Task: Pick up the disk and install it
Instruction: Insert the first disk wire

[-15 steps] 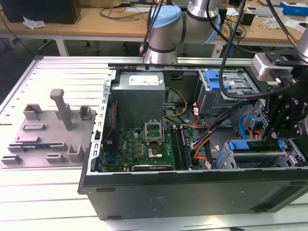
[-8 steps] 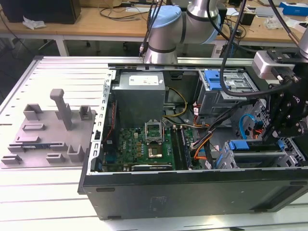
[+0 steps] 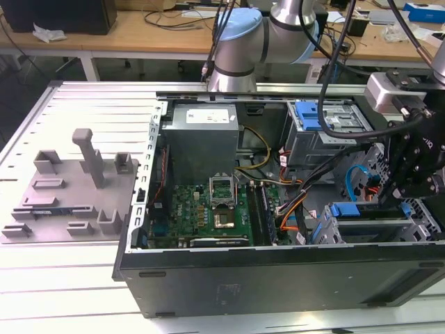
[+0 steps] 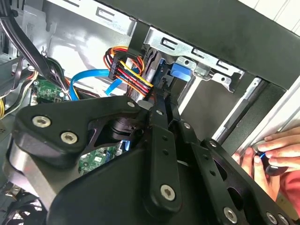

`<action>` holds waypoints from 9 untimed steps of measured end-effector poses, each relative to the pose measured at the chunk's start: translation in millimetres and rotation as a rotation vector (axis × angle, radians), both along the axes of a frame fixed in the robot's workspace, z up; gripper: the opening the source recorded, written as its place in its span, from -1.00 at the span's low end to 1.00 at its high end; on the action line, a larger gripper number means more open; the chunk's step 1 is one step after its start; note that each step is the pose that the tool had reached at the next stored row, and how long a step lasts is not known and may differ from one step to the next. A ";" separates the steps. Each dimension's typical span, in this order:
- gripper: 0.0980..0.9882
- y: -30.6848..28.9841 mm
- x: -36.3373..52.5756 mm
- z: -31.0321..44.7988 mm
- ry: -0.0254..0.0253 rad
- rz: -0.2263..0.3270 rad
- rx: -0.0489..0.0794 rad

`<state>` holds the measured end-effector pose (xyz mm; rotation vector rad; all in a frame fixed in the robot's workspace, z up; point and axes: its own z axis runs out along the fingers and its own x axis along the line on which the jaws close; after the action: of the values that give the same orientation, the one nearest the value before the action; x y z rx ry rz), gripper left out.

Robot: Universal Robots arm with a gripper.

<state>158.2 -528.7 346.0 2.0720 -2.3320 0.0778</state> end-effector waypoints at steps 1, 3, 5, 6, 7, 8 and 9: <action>-0.85 0.1 0.4 0.0 0.0000 0.000 0.000; -0.85 0.5 2.5 -0.1 0.0000 0.001 0.000; -0.85 1.5 2.5 -0.1 0.0001 0.002 0.000; -0.85 1.8 2.5 0.0 0.0001 0.003 0.000; -0.85 1.8 2.6 0.0 0.0001 0.004 0.000; -0.85 1.9 2.6 0.0 0.0001 0.005 0.000; -0.85 1.9 2.6 0.0 0.0001 0.006 0.000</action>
<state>160.7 -526.8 346.0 2.0787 -2.3261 0.0777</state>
